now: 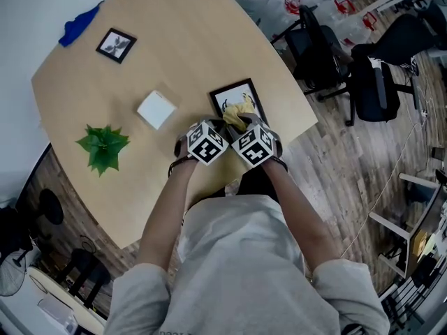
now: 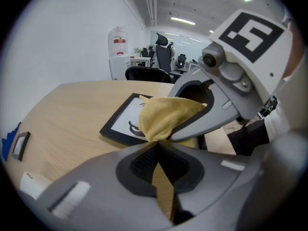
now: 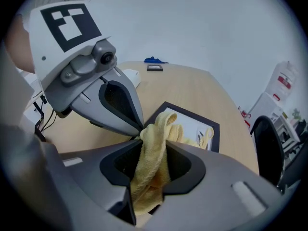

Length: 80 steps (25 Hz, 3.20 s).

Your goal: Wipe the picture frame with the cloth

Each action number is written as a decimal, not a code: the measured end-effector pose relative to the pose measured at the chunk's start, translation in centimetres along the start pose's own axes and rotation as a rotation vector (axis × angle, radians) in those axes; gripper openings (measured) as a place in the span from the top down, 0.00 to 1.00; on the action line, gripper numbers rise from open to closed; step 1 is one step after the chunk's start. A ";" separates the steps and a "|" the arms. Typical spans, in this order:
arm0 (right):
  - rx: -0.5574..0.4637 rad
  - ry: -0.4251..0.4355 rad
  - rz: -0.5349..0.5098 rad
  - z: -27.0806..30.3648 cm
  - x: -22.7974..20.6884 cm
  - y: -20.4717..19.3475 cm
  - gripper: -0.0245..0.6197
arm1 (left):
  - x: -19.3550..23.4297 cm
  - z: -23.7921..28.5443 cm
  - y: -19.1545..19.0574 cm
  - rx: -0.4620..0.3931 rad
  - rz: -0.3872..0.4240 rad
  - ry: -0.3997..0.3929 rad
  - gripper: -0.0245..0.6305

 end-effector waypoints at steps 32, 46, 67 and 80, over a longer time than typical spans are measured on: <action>0.033 -0.084 0.139 -4.4 2.3 -7.8 0.77 | 0.1 -0.1 0.5 0.042 0.054 -0.008 0.88; -0.058 -0.218 0.412 -10.6 -2.6 -11.2 0.77 | -0.5 -4.2 -1.4 -0.049 -0.069 0.083 0.88; -0.466 -0.196 0.630 -14.2 1.0 -8.3 0.77 | -2.6 -10.4 -1.5 -0.402 -0.342 0.105 0.88; -0.475 -0.174 0.592 -14.1 1.8 -7.4 0.77 | -3.1 -10.1 -0.8 -0.389 -0.305 0.104 0.88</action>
Point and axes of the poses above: the fingertips, and each gripper's own axes: z forward along the fingers, x to its left, y out of its top, the point moved 7 cm from there along -z, backward along the fingers, and after that the axes turned 10 degrees about x, right-handed, at the moved point
